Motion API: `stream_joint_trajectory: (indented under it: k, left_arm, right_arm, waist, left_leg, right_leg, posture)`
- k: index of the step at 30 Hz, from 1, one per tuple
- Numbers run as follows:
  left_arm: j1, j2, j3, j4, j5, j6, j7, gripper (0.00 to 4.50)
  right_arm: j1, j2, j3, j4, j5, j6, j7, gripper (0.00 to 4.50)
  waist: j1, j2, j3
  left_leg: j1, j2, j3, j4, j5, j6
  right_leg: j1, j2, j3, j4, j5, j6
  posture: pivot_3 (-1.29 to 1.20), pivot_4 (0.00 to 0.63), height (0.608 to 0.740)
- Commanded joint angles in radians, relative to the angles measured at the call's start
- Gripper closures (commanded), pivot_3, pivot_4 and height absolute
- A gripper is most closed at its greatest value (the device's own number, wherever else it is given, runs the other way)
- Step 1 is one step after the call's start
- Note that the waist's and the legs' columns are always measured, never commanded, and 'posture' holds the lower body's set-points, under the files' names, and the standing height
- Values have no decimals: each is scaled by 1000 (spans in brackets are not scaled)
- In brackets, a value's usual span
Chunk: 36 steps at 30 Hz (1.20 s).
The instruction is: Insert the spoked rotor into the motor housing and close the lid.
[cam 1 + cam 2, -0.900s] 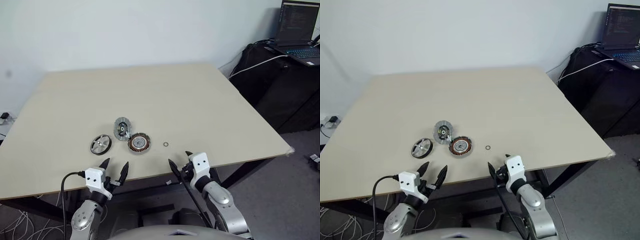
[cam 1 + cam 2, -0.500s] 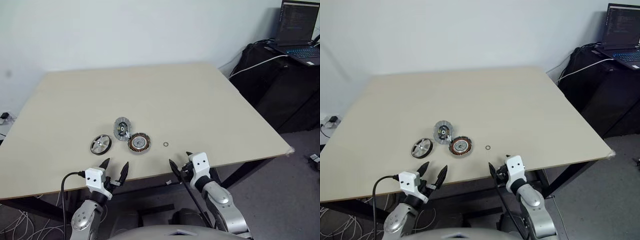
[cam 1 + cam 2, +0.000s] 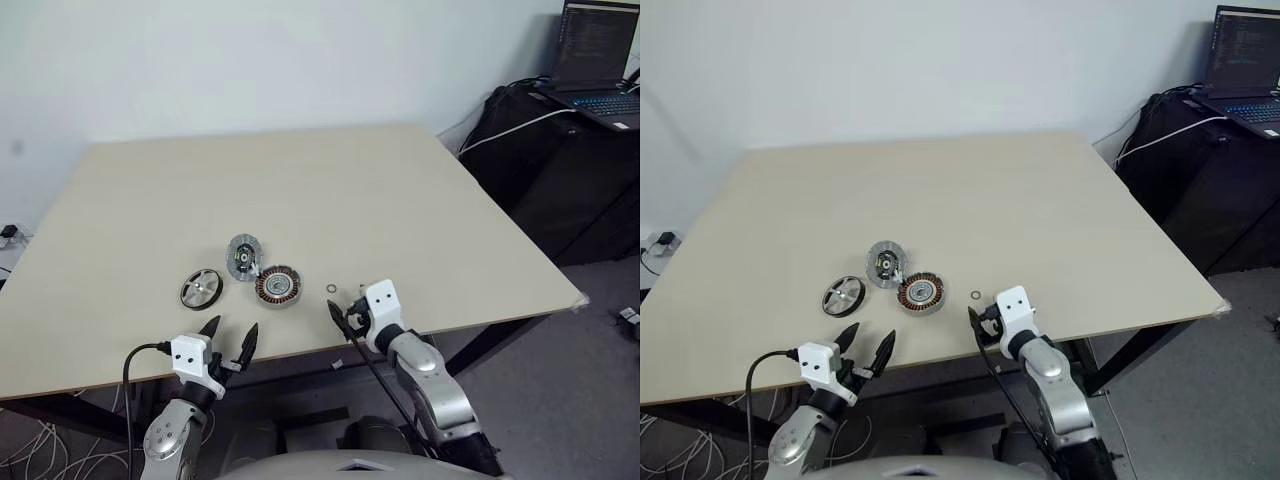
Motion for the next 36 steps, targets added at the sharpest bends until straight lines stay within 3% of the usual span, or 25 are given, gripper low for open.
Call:
stream_joint_trajectory:
  k: [1, 15, 36]
  left_arm:
    - [-15, -3, 6, -15, -5, -12, 1, 13]
    - [-22, -2, 7, -9, -3, -15, -1, 13]
    - [-12, -5, 8, -9, -5, -13, 3, 13]
  right_arm:
    - [-66, 16, 2, 55, -9, -6, -3, 0]
    - [-249, 33, -5, 374, -38, -84, 7, 0]
    - [-315, 118, 13, 453, -30, 19, 73, 0]
  waist:
    - [0, 0, 0]
    - [-4, 2, 1]
    - [-30, 2, -2]
  left_leg:
    - [0, 0, 0, 0, 0, 1]
    - [0, 0, 0, 0, 1, 1]
    - [3, 9, 3, 0, 2, -3]
  right_leg:
    - [0, 0, 0, 0, 0, 0]
    - [0, 1, 0, 0, 0, 0]
    - [-1, 8, 1, 1, 3, -5]
  posture:
    - [0, 0, 740]
    - [0, 0, 740]
    - [0, 0, 740]
